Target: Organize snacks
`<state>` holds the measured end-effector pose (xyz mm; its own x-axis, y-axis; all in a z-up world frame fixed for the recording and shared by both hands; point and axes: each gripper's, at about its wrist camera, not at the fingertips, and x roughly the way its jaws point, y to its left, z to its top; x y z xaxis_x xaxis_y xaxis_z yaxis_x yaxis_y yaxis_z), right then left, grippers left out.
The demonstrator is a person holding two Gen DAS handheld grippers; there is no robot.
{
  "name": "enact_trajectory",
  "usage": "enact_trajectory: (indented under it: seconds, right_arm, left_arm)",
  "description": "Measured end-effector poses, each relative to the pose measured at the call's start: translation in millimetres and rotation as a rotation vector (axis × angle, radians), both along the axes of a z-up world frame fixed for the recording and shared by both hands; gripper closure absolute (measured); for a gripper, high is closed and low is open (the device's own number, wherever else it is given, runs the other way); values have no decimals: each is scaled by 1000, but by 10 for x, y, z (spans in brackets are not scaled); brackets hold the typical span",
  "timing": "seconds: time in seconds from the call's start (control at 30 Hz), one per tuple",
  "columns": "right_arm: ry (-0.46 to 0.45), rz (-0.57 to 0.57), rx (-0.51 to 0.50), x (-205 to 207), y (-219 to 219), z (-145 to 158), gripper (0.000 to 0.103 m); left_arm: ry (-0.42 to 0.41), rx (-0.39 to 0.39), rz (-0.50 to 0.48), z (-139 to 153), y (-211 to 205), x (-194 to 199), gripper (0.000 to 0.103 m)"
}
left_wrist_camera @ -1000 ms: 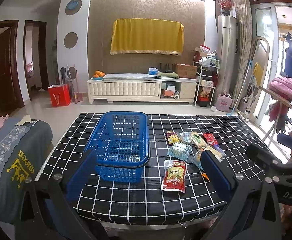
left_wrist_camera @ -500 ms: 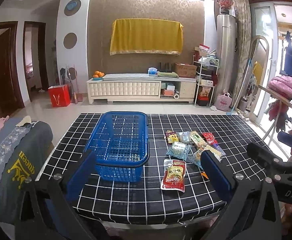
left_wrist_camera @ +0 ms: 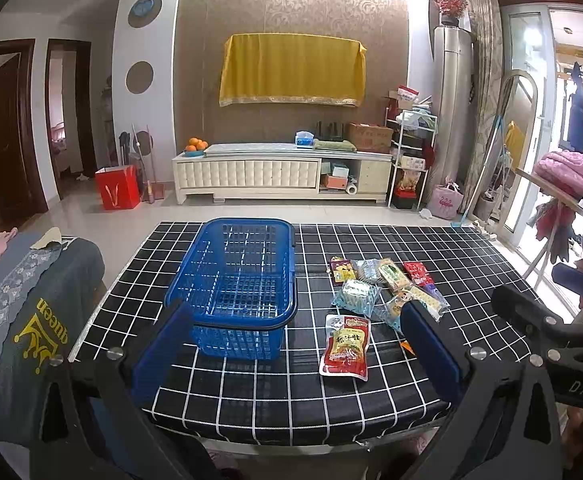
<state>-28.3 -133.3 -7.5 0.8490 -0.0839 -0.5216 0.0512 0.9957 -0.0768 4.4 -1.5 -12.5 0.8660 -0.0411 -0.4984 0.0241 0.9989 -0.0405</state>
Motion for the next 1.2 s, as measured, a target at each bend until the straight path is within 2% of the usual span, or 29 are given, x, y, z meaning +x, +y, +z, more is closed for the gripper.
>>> enact_trajectory:
  seconds: [1.2]
  right_arm:
    - [-10, 14, -12, 4, -32, 89, 0]
  left_arm:
    - [-11, 1, -7, 60, -16, -4, 0]
